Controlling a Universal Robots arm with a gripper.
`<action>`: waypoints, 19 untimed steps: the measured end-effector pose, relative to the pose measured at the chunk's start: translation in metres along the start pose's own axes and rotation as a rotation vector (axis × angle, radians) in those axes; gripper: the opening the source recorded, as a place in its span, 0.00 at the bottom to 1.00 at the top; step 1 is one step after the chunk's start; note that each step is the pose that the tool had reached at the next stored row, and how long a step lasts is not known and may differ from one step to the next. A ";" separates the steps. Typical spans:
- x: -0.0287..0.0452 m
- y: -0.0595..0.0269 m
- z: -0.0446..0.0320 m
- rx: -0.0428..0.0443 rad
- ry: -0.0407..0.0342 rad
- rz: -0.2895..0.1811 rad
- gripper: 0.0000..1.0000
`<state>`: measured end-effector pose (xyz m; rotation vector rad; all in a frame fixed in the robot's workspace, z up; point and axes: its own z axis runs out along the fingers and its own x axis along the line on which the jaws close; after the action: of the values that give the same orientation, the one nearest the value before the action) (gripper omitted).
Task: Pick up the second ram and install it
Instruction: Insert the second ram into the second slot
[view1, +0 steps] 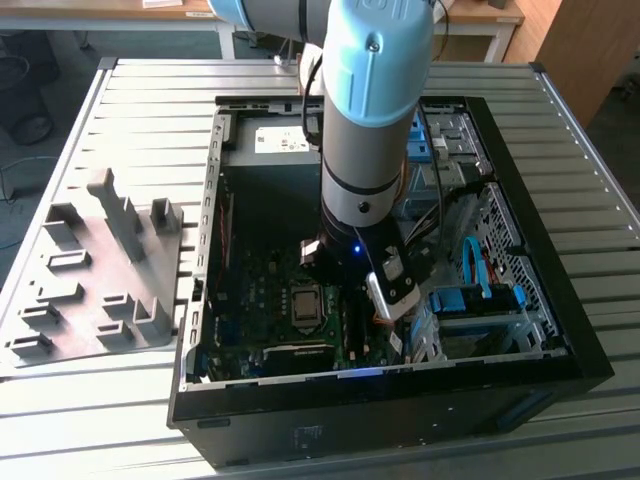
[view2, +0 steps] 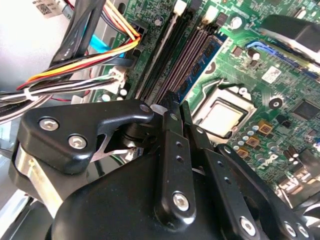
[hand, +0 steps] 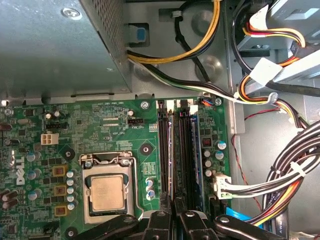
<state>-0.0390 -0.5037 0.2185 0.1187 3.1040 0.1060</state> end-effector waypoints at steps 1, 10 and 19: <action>0.0000 0.0002 0.0005 0.0002 0.0000 0.000 0.14; 0.0002 0.0019 0.0037 0.0013 -0.0002 0.000 0.14; 0.0002 0.0031 0.0026 0.0061 -0.0005 0.000 0.14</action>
<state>-0.0389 -0.5004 0.2161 0.1186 3.1041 0.0964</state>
